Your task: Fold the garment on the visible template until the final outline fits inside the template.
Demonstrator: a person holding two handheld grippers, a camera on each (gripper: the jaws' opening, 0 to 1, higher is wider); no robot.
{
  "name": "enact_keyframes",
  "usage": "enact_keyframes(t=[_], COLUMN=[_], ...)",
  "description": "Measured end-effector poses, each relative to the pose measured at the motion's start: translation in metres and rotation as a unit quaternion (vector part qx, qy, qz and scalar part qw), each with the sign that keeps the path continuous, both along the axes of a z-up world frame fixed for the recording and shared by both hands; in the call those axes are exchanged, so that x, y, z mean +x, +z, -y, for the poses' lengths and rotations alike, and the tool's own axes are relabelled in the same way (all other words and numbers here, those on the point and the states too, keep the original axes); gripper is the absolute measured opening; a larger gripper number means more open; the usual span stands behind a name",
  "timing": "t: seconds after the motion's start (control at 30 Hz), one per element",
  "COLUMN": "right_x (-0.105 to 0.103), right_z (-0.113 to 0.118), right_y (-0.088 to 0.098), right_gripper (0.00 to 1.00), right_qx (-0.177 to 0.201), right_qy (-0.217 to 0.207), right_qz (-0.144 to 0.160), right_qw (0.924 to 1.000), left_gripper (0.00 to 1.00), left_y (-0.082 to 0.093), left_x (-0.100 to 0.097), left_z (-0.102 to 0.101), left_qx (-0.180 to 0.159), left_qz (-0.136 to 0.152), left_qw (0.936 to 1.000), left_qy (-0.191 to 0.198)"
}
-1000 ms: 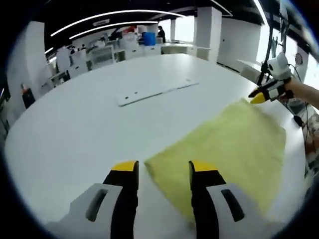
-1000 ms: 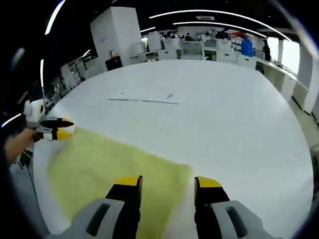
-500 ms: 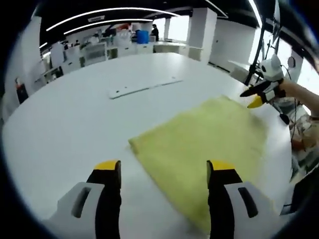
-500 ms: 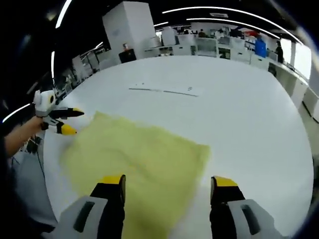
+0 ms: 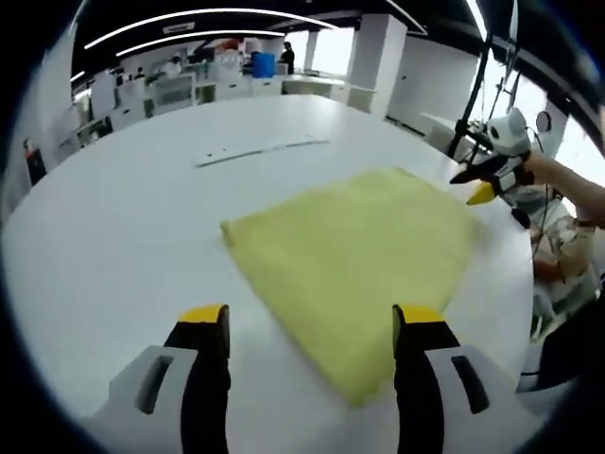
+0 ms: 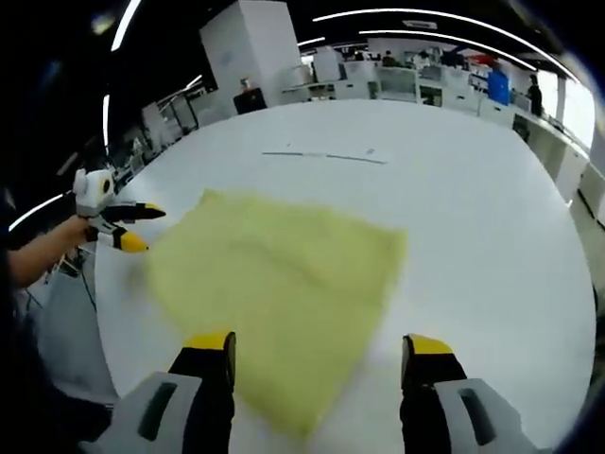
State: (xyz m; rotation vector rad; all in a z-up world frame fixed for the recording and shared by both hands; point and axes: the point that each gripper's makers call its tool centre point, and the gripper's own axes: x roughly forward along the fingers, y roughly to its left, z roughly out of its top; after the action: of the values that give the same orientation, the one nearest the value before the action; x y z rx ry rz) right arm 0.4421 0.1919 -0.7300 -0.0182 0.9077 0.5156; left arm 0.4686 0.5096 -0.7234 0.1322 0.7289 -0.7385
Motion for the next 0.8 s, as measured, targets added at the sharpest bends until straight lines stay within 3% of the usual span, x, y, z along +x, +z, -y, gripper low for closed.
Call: enact_keyframes(t=[0.27, 0.53, 0.8], right_x=[-0.024, -0.041, -0.053], right_z=[0.002, 0.008, 0.013], right_y=[-0.005, -0.012, -0.016], right_gripper=[0.63, 0.38, 0.27], right_qx=[0.008, 0.024, 0.029], right_qy=[-0.003, -0.025, -0.032], right_qz=[0.000, 0.000, 0.000], right_qw=[1.0000, 0.9994, 0.9991], left_gripper=[0.61, 0.40, 0.27], left_y=[-0.008, -0.014, -0.023], left_x=[-0.025, -0.038, -0.051], left_z=[-0.004, -0.007, -0.008], left_qx=[-0.020, -0.053, -0.082], left_qz=[-0.020, -0.040, -0.074], left_qw=[0.9996, 0.9974, 0.9929], left_qy=[0.002, 0.029, 0.044])
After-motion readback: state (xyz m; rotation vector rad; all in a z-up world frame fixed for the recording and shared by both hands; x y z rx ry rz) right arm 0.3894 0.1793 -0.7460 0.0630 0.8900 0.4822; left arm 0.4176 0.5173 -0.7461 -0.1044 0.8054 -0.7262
